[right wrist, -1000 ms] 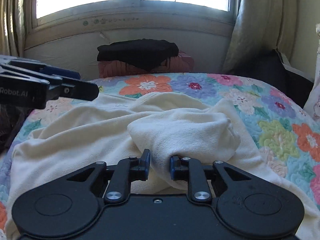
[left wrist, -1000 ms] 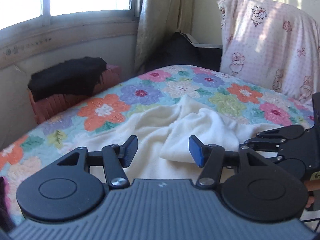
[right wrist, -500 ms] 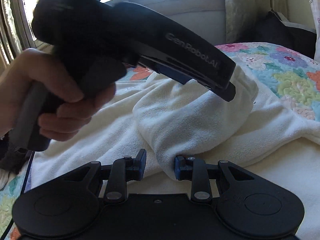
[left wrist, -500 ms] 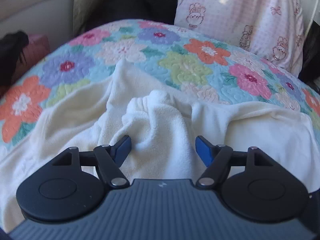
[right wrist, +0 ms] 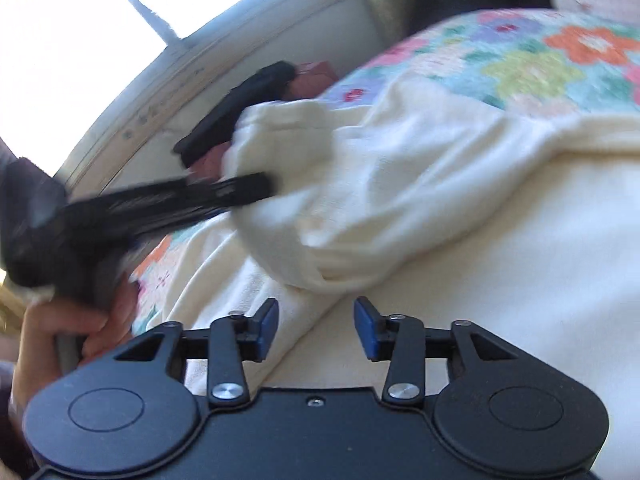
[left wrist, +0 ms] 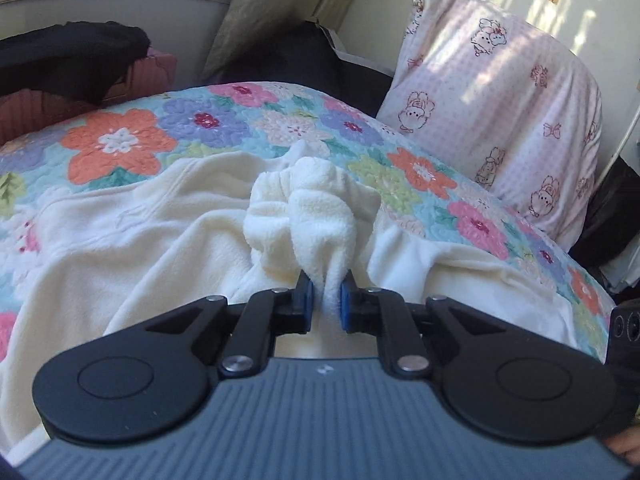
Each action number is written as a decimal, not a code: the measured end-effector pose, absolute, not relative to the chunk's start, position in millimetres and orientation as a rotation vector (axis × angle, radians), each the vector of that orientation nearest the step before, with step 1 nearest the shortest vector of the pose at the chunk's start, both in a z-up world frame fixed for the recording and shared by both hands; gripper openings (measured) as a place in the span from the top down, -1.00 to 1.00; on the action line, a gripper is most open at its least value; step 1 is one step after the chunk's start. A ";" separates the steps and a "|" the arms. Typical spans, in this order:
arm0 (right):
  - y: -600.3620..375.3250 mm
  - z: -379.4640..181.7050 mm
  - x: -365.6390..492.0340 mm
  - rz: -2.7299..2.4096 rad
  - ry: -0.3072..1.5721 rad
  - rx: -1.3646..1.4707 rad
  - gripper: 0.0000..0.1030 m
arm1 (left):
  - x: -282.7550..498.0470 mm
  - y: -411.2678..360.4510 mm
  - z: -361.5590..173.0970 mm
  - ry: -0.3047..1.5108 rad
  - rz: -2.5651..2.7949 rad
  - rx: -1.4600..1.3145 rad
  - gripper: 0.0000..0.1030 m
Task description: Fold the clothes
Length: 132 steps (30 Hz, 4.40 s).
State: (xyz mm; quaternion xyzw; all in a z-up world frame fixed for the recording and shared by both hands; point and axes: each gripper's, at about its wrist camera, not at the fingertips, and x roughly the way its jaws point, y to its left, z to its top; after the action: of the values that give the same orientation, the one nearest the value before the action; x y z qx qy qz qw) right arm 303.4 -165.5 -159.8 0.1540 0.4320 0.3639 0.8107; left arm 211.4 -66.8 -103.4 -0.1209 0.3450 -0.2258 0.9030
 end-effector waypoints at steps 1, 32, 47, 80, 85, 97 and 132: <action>-169.7 -157.7 298.0 0.723 0.943 0.368 -0.04 | 201.4 -62.3 -102.5 0.729 -0.449 -0.236 0.75; -194.0 -140.4 282.5 0.767 1.008 0.418 -0.28 | 120.6 -39.1 -114.9 0.779 -0.460 -0.250 0.85; -189.5 -177.7 277.3 0.810 1.018 0.485 -0.29 | 93.4 -67.2 -101.2 0.911 -0.600 0.035 0.34; -139.6 -209.9 220.5 0.930 1.037 0.305 0.64 | 125.2 -7.6 -123.5 0.965 -0.377 -0.168 0.28; -152.3 -163.6 230.2 0.865 0.954 0.136 0.23 | 154.1 38.9 -82.8 0.813 -0.293 -0.079 -0.06; -68.3 -62.5 393.4 0.927 0.850 0.036 -0.05 | 291.9 111.7 -146.1 0.917 -0.356 -0.416 -0.06; 60.8 -129.0 512.9 0.776 0.503 -0.299 0.96 | 347.9 43.8 -127.7 0.817 -0.161 -0.102 0.78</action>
State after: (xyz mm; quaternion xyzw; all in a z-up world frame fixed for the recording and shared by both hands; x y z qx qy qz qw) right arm 512.9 60.8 -129.0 -0.1435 0.2415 0.3730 0.8843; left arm 347.9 43.8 -127.7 -0.0497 0.3967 -0.0781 0.9133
